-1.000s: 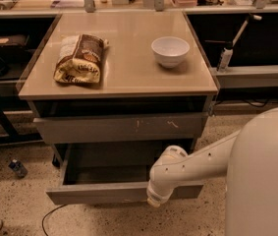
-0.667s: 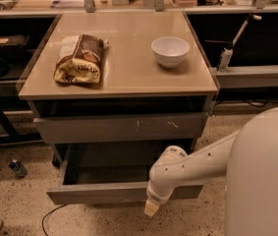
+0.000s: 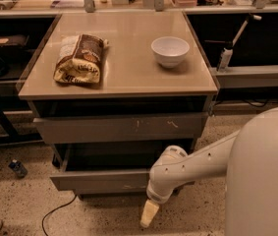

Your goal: Close middle drawer

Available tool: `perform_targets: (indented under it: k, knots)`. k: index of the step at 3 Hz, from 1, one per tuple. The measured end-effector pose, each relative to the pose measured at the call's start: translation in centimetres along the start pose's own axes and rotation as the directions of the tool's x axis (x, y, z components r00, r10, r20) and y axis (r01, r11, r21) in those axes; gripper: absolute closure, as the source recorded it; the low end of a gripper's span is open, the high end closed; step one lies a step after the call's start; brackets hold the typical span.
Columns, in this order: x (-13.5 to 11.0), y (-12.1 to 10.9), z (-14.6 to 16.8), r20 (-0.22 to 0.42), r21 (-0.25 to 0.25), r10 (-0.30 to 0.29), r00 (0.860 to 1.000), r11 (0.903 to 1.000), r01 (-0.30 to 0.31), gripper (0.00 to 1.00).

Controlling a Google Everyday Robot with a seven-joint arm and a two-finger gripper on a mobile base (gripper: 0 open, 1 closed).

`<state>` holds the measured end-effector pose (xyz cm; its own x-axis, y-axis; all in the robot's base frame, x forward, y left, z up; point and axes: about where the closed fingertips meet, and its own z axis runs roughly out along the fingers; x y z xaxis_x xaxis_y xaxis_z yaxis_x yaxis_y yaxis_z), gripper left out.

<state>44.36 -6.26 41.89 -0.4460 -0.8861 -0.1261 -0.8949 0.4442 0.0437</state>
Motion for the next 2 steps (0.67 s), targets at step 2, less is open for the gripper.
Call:
perform_targets:
  k: [2]
  knots:
    - [0.00, 0.00, 0.00, 0.000, 0.000, 0.000, 1.000, 1.0000, 0.000, 0.42]
